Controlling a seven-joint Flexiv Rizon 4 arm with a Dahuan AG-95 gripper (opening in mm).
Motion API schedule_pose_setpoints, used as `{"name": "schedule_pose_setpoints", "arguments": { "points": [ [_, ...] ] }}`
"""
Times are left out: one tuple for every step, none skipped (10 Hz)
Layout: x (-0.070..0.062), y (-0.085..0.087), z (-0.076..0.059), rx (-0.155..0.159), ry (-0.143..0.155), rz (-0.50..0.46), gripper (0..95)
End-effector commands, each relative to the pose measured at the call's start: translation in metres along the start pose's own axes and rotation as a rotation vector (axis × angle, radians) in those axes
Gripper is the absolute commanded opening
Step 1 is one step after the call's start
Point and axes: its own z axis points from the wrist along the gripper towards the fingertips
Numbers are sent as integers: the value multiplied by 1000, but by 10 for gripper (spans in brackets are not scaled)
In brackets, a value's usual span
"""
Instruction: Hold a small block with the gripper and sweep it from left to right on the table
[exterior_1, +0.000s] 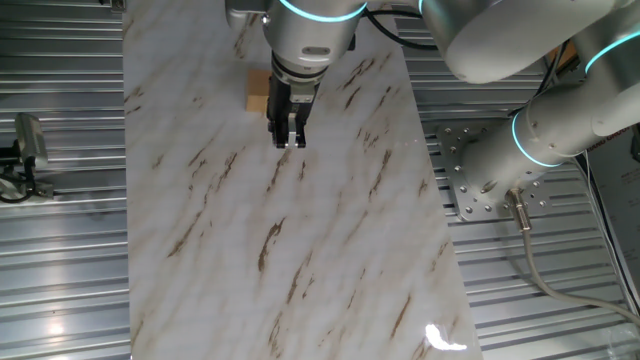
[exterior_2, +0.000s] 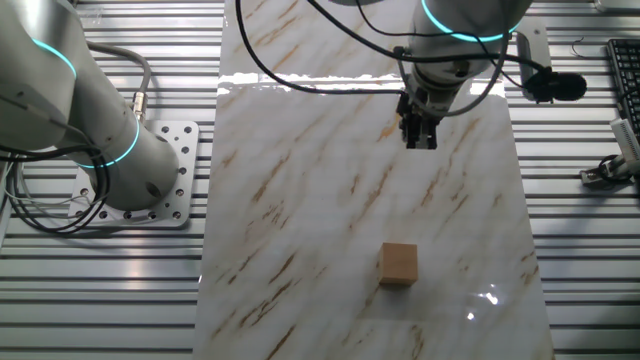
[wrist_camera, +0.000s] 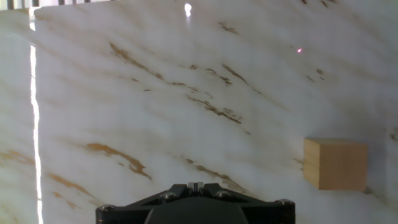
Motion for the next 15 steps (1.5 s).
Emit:
{"name": "schedule_pose_setpoints", "arguments": {
  "points": [
    [-1,-5,3,-2,-2,-11,0],
    [0,-10,4,-6,-2,-19,0],
    [1,-13,6,-4,-3,-27,0],
    [1,-16,6,-2,-3,-32,0],
    [2,-19,7,1,-3,-39,0],
    [2,-23,8,-2,-3,-44,0],
    [3,-26,10,-2,-4,-52,0],
    [4,-31,12,0,-4,-60,0],
    [4,-33,12,2,-4,-66,0],
    [5,-38,12,0,-4,-74,0],
    [5,-46,13,1,-3,-89,0],
    [5,-51,14,0,-2,-95,0],
    [5,-54,15,1,-2,-98,0],
    [6,-58,15,5,-2,-106,0],
    [7,-68,14,1,0,-118,0]
  ]
}}
